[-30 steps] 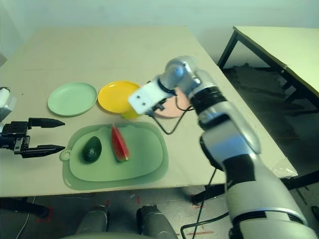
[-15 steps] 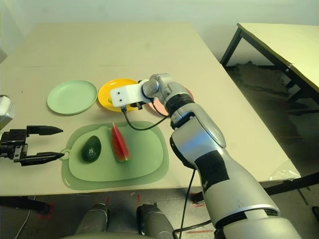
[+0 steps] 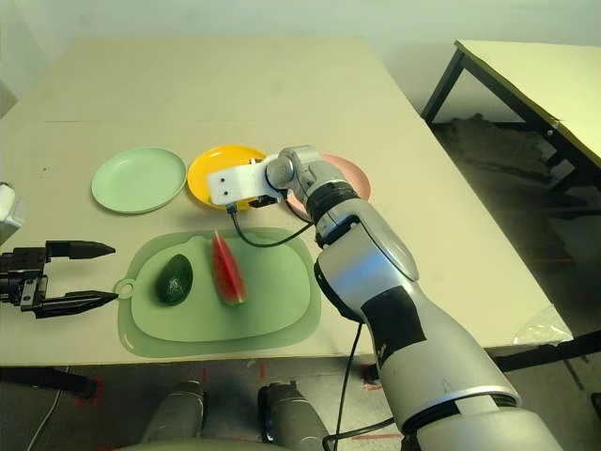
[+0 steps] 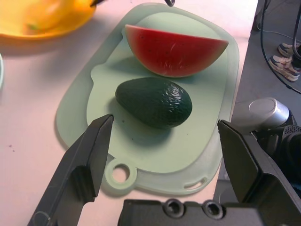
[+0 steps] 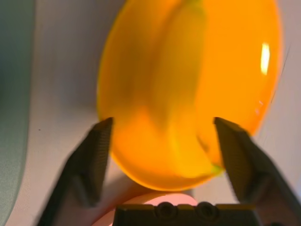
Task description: Place the fruits into color-matched plates.
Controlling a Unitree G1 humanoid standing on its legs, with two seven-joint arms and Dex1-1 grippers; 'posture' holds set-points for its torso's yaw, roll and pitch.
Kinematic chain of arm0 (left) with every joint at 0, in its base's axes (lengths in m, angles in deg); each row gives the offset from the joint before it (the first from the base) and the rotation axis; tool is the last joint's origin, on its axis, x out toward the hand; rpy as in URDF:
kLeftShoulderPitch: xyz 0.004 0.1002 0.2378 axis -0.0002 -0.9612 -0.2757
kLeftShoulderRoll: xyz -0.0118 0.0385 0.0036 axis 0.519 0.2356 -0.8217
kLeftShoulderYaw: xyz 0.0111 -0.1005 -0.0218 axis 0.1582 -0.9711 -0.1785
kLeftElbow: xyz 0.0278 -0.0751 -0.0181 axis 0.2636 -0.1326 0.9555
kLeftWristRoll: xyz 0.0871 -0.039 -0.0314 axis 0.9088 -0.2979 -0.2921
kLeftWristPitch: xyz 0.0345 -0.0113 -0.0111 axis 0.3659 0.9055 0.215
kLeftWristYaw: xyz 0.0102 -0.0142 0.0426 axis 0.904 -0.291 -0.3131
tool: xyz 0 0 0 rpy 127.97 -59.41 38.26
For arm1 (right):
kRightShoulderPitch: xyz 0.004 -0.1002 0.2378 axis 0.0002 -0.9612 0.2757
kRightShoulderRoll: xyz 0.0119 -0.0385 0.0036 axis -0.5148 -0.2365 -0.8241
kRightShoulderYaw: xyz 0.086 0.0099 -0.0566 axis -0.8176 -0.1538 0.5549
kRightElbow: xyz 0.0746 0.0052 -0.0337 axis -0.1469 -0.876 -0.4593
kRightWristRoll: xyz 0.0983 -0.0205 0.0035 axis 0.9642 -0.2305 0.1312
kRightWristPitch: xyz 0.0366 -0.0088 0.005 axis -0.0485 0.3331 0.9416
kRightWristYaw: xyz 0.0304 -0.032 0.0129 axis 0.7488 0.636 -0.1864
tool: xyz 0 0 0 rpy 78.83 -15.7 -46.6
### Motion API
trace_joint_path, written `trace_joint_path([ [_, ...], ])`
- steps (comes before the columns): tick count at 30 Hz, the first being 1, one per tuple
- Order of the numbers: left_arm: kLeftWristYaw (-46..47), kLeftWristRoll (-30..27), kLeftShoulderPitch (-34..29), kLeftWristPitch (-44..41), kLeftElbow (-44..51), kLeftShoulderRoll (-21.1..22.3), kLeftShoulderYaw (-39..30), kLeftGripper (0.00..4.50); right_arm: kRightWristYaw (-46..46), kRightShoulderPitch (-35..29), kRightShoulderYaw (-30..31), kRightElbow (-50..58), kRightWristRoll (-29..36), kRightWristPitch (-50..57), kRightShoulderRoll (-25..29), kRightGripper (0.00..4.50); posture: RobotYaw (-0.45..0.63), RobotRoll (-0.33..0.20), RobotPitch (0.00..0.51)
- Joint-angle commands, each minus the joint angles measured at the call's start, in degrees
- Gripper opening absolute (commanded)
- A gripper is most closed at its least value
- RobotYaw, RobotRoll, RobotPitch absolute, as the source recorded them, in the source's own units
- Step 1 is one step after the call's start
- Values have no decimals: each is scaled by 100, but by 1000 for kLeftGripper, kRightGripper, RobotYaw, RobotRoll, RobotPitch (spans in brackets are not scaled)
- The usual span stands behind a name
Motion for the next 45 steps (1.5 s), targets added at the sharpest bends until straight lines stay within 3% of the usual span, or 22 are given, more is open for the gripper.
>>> trace_joint_path([
  [1, -63, 30, 54, 103, -16, -22, 123, 4500, -152, -30, -90, -38, -4, -114, 22, 4446, 146, 0, 134],
  [7, -108, 110, 254, 226, -188, -57, 289, 4500, -436, 263, -186, 71, 15, -460, 139, 4446, 122, 0, 123],
  [14, -229, 278, 536, 488, -486, -136, 570, 4500, -1718, 607, -111, 453, 101, -1643, 499, 4446, 102, 0, 110],
  [19, -415, 416, 747, 729, -726, -173, 773, 4500, -3602, 164, -32, 1770, 863, -2864, 1035, 4446, 83, 0, 105],
  [24, -702, 480, 939, 936, -934, -191, 942, 4500, -4741, -654, 183, 4104, 1873, -2734, 1560, 4446, 67, 0, 103],
  [31, -1005, 548, 1194, 1060, -1252, -215, 1096, 4500, -4951, -874, 389, 5945, 2294, -1823, 1594, 4446, 57, 0, 101],
  [37, -1048, 577, 1215, 1076, -1272, -261, 1127, 4500, -4805, -735, 437, 6172, 2197, -1420, 1149, 4446, 59, 0, 101],
  [45, -977, 544, 1084, 1058, -1148, -251, 1027, 4500, -4641, -827, 777, 5861, 1863, -1665, 845, 4446, 91, 0, 102],
])
